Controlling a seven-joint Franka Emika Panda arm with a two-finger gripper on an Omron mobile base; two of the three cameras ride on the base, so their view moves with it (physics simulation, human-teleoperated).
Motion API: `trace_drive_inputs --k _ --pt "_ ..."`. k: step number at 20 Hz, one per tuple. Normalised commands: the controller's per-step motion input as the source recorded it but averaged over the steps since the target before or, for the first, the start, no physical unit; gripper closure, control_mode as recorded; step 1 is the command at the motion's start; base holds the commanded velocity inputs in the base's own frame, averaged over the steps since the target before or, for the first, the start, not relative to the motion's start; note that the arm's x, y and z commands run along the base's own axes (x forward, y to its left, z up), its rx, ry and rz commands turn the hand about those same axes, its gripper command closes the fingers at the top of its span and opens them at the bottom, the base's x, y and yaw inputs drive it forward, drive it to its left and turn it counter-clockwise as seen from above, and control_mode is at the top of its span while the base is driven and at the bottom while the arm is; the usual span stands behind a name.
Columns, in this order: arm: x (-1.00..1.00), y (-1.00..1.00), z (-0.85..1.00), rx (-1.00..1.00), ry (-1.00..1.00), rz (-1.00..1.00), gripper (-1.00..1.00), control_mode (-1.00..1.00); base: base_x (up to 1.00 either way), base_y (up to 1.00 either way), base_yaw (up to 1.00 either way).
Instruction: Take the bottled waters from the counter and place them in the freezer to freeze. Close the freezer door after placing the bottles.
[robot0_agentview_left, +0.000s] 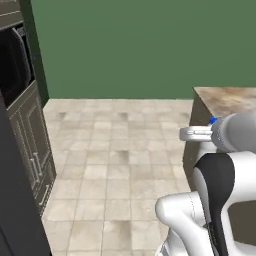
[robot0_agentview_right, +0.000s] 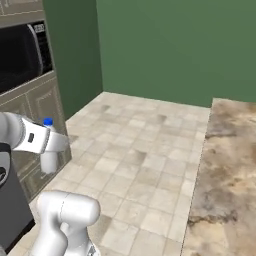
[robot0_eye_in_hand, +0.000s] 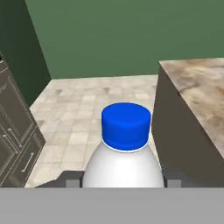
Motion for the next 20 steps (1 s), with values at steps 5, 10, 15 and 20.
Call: trace_drive_inputs --k 5,10,15,20 --pt "0.0 0.0 0.0 0.0 0.0 0.0 1.0 1.0 0.92 -0.15 0.49" --pt "0.0 0.0 0.0 0.0 0.0 0.0 1.0 1.0 0.78 -0.17 0.61" --pt "0.0 0.0 0.0 0.0 0.0 0.0 1.0 1.0 0.57 -0.24 0.7" --pt "0.0 0.0 0.0 0.0 0.0 0.0 1.0 1.0 0.14 -0.28 0.78"
